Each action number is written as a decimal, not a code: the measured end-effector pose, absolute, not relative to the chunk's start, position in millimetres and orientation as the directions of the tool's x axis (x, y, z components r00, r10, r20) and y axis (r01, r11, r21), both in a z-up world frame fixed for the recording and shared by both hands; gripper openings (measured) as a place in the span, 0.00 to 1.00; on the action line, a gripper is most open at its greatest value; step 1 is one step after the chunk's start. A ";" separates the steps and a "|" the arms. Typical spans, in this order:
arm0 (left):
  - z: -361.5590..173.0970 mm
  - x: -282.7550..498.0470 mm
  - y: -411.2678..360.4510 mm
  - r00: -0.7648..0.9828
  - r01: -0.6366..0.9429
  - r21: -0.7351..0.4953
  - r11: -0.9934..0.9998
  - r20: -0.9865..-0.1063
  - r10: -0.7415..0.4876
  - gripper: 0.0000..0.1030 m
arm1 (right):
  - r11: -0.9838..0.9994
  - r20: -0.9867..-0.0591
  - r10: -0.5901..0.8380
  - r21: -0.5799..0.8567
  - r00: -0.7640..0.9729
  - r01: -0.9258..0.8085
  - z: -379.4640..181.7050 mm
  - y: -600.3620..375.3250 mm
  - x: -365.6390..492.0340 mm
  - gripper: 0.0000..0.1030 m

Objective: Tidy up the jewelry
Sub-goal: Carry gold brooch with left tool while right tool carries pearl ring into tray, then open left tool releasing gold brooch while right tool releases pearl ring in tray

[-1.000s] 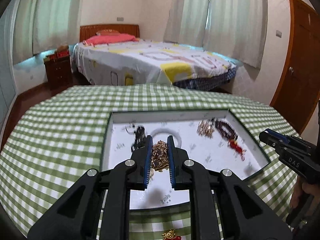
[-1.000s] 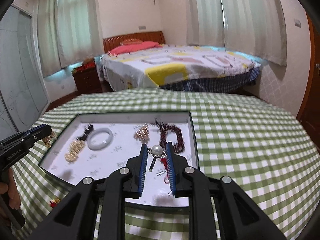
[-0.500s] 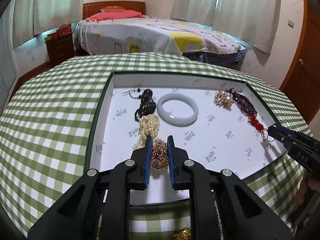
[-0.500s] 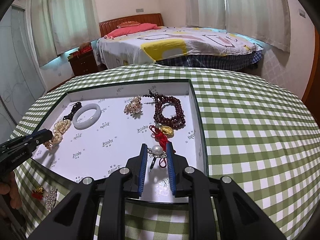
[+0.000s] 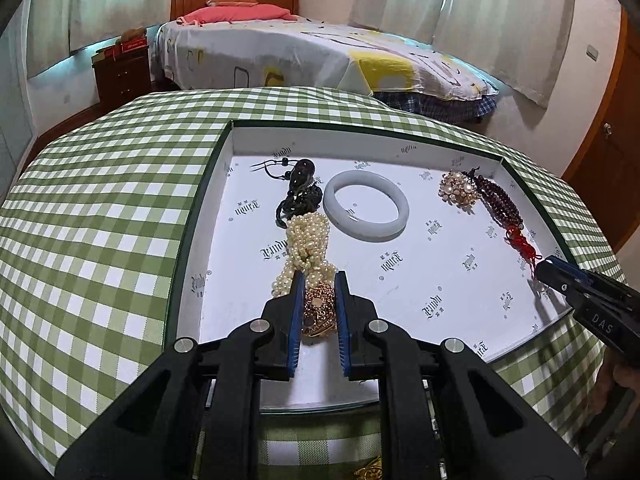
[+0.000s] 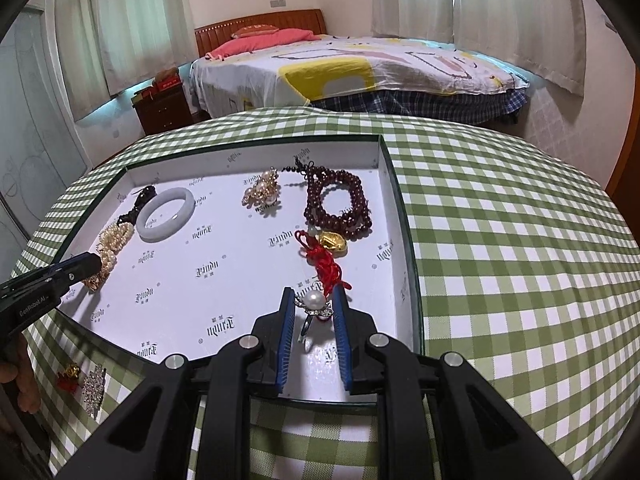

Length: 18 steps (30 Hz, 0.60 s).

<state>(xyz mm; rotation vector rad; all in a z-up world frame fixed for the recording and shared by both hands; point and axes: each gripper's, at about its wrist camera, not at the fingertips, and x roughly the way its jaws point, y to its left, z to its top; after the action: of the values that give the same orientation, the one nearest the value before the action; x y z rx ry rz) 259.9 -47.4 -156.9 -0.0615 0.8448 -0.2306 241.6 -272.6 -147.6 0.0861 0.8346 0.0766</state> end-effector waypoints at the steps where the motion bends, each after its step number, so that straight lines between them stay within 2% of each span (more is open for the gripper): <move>1: -157.1 260.0 -47.5 0.640 0.178 -0.146 0.973 -0.734 -0.227 0.15 | 0.994 -0.737 0.101 0.107 0.668 -0.033 -147.7 -272.8 241.6 0.19; 12: -158.8 263.2 -48.5 0.632 0.175 -0.144 0.974 -0.742 -0.223 0.17 | 0.994 -0.739 0.100 0.105 0.666 -0.033 -147.6 -272.0 241.5 0.20; 14: -158.9 263.2 -48.6 0.632 0.177 -0.141 0.974 -0.742 -0.222 0.19 | 0.994 -0.739 0.101 0.106 0.667 -0.034 -147.6 -272.1 241.5 0.20; 16: -159.2 263.3 -49.1 0.631 0.178 -0.136 0.975 -0.744 -0.219 0.27 | 0.994 -0.738 0.102 0.107 0.667 -0.034 -147.7 -271.5 241.9 0.20; 18: -159.1 263.6 -49.6 0.632 0.176 -0.132 0.975 -0.745 -0.215 0.29 | 0.994 -0.738 0.101 0.106 0.667 -0.033 -147.7 -271.6 241.9 0.20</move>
<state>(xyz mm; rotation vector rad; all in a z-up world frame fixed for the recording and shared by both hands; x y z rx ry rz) 263.6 -49.6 -159.1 -0.0479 0.8579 -0.2238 241.9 -271.6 -147.7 0.0865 0.8379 0.0759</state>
